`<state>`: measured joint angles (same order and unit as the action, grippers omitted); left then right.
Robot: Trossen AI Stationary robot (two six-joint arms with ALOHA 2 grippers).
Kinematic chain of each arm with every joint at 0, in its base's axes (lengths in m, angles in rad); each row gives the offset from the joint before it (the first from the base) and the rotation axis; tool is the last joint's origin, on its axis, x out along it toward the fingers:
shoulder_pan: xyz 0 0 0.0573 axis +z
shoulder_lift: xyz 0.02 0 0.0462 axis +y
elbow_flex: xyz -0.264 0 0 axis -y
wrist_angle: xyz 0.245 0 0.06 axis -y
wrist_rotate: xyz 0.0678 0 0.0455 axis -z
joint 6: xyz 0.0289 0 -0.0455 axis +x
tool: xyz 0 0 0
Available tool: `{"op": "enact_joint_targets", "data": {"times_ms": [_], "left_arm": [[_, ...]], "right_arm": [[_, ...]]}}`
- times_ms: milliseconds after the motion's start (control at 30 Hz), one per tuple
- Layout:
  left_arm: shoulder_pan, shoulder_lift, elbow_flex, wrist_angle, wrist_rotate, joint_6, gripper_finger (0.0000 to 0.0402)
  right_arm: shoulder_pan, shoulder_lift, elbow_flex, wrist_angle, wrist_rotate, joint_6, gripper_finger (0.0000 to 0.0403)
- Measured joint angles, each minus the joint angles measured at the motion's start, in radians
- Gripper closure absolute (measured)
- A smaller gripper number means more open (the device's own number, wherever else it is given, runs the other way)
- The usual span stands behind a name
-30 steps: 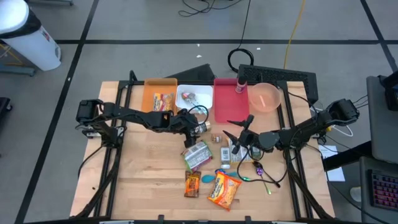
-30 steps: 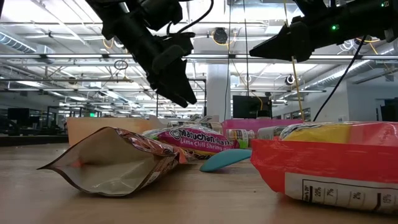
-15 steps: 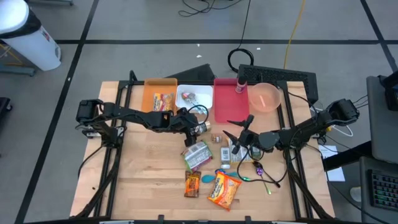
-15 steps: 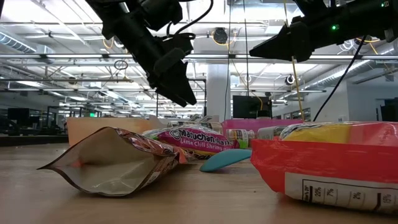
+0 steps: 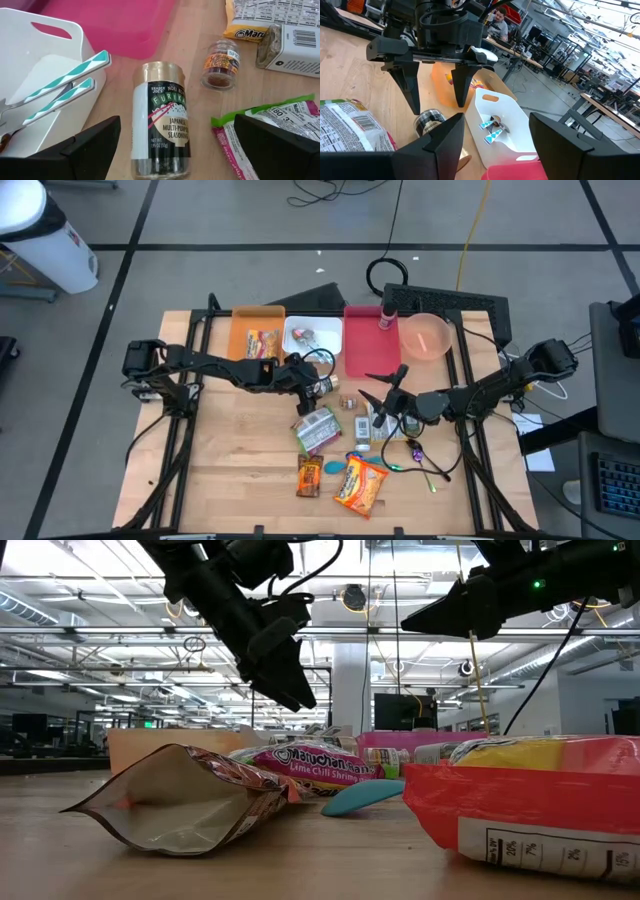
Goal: Pick & Place Food Item
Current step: Put the gold seasoning bottle into the red bin
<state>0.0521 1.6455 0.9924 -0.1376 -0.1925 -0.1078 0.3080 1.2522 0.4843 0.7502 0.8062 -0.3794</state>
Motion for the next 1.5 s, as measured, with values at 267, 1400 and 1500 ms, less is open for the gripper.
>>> {"op": "enact_joint_targets", "data": {"times_ms": [267, 1400, 1500], "left_arm": [[0.000, 0.000, 0.000, 0.011, 0.000, -0.001, 0.0007], [0.059, 0.158, 0.000, 0.021, 0.042, -0.036, 0.0007], [0.063, 0.185, 0.000, 0.026, 0.045, -0.037, 0.0007]], "right_arm": [[0.000, 0.000, 0.000, 0.000, 0.000, 0.000, 0.0183], [-0.006, 0.000, 0.000, 0.000, -0.001, -0.002, 0.0183], [-0.006, 0.000, 0.000, 0.000, 0.000, -0.002, 0.0183]]}}
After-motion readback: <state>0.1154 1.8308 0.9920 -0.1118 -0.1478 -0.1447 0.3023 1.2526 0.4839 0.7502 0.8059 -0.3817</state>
